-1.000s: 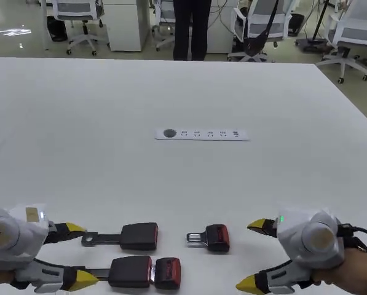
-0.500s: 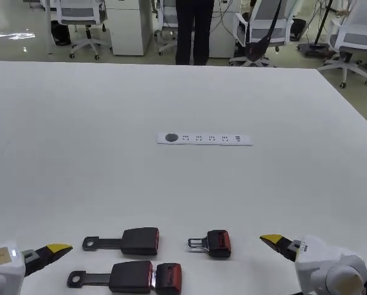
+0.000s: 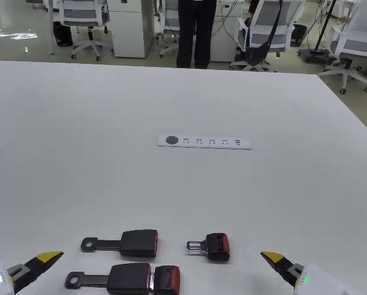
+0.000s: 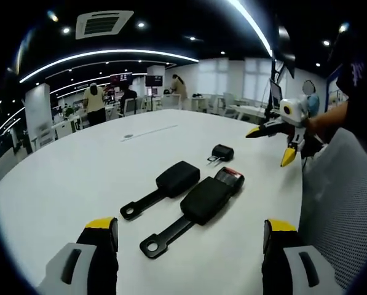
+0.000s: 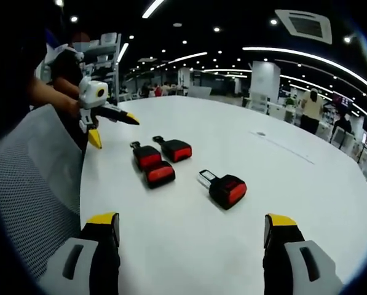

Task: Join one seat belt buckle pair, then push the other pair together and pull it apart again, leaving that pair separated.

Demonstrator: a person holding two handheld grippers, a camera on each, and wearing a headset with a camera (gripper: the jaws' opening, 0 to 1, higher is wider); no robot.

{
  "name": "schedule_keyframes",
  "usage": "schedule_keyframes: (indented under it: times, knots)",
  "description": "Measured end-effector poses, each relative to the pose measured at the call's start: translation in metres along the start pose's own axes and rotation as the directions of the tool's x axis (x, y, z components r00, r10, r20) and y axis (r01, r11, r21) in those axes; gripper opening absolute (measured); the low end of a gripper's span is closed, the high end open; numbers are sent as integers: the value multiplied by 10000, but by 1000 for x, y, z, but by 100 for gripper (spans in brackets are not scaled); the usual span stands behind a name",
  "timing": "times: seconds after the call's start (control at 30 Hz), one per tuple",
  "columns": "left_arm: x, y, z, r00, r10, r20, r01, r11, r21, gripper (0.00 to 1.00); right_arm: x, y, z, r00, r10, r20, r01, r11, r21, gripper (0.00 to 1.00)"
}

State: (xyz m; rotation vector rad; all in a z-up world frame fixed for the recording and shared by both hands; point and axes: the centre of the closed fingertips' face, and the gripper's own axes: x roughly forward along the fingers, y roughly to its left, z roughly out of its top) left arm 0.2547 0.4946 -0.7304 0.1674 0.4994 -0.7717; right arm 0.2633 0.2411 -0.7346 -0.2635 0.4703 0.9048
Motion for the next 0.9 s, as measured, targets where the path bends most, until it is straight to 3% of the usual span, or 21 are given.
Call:
schedule_keyframes:
  times: [0.13, 0.33, 0.9]
  knots:
    - [0, 2, 2, 9999, 40, 111, -40, 10000, -56, 100, 0, 0, -1, 10000, -18, -62, 17, 9999, -158, 99]
    - [0, -4, 7, 9999, 39, 163, -38, 10000, -46, 100, -1, 0, -1, 10000, -52, -57, 51, 9999, -152, 99]
    - [0, -7, 4, 9999, -3, 116, 3, 10000, -31, 100, -2, 4, -6, 9997, 91, -233, -100, 9993, -359, 99]
